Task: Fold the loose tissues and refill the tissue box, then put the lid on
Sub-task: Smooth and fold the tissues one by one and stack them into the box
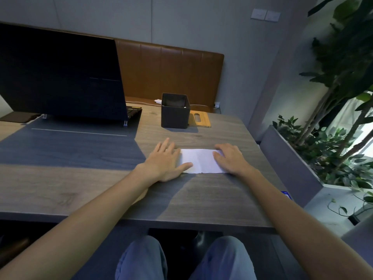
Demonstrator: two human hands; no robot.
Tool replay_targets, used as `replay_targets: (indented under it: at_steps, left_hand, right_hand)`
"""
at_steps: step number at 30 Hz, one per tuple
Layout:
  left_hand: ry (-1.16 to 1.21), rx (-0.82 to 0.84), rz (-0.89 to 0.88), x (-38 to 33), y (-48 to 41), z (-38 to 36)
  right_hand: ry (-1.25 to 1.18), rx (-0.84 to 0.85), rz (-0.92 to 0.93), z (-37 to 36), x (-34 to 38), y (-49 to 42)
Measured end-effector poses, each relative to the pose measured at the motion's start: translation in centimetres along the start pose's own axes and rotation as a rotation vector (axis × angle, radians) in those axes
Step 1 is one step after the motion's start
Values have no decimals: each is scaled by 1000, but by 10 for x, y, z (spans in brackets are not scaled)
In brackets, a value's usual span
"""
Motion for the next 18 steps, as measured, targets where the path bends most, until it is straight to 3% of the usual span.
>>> replay_targets:
  at_steps: [3,9,18]
  left_hand:
    - [90,11,-44,-20,-8,-10]
    - [80,38,-17,-20,-23,-34]
    - [66,75,-7,-27,-46,-34]
  right_hand:
    - [21,7,-50,9,-2,-9]
    - [-189,59,-67,12,-9,-12]
    - [-496,-117,-180,40,-16,-11]
Point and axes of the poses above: each hand's wrist, its own y-axis away from the middle knuckle, its own z-axis out of the back of the hand, x = y × z, the point moved 6 cm from there along -y, towards the middle knuckle, and after that the axes turned 10 degrees about y, right-handed, at the moved point
